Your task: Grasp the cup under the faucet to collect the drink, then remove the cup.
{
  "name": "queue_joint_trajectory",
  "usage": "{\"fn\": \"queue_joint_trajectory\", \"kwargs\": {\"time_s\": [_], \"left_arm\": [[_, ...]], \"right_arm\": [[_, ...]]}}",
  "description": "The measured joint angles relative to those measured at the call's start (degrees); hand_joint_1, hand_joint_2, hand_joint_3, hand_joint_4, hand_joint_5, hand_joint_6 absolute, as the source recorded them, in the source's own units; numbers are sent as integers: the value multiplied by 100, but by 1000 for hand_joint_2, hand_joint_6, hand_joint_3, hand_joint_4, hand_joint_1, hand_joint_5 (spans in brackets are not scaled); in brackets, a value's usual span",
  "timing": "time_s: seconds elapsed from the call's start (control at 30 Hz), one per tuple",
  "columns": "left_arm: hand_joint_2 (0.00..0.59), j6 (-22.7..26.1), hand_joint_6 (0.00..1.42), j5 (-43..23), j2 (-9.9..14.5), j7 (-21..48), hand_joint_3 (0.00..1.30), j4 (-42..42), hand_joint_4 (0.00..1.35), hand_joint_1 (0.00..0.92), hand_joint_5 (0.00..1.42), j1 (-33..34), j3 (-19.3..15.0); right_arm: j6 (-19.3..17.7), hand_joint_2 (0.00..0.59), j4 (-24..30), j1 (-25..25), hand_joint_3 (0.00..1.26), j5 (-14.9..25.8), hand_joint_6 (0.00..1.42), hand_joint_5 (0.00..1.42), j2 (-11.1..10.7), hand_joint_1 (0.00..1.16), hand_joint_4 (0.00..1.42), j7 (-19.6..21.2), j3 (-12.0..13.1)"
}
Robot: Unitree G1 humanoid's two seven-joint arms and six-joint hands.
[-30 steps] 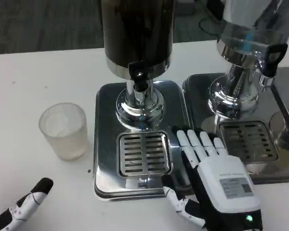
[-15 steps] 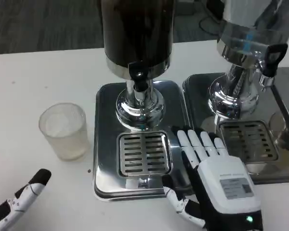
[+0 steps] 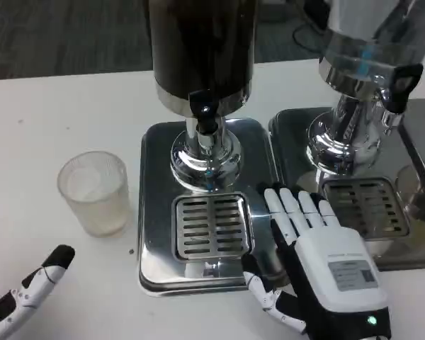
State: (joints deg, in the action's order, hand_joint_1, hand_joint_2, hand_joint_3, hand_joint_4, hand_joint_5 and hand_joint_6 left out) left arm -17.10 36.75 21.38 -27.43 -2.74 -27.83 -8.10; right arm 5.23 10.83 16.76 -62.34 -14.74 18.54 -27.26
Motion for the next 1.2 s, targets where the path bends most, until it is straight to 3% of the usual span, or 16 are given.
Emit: {"fn": "queue_joint_trajectory", "kwargs": {"time_s": [0.2, 0.37, 0.57, 0.73, 0.87, 1.2], "left_arm": [[104, 79, 0, 6, -59, 7, 0, -57, 0, 0, 0, 76, 60], [59, 83, 0, -27, -106, 29, 0, -15, 0, 0, 0, 180, 101], [31, 47, 0, -712, -98, 659, 0, 282, 0, 0, 0, 603, 125], [6, 36, 68, -1361, 265, 1756, 0, 437, 0, 0, 0, 970, 165], [0, 38, 0, -1360, 394, 1921, 0, 458, 0, 0, 0, 1135, 179], [0, -642, 0, -1724, -12, 1721, 0, 2413, 0, 0, 0, 2217, 315]], "right_arm": [[-34, 438, 0, -51, 0, 80, 0, 0, -124, 252, 0, 0, 12], [-37, 440, 0, -60, 0, 100, 0, 0, -154, 248, 0, 0, 24], [-37, 440, 0, -66, 0, 126, 0, 0, -155, 244, 0, 0, 37], [-37, 440, 0, -69, 0, 126, 0, 0, -158, 242, 0, -1, 57], [-37, 440, 0, -91, 0, 142, 0, 0, -158, 241, 0, -13, 90], [-40, 440, 61, -63, 0, 142, 0, 0, -157, 240, 0, -107, 121]]}}
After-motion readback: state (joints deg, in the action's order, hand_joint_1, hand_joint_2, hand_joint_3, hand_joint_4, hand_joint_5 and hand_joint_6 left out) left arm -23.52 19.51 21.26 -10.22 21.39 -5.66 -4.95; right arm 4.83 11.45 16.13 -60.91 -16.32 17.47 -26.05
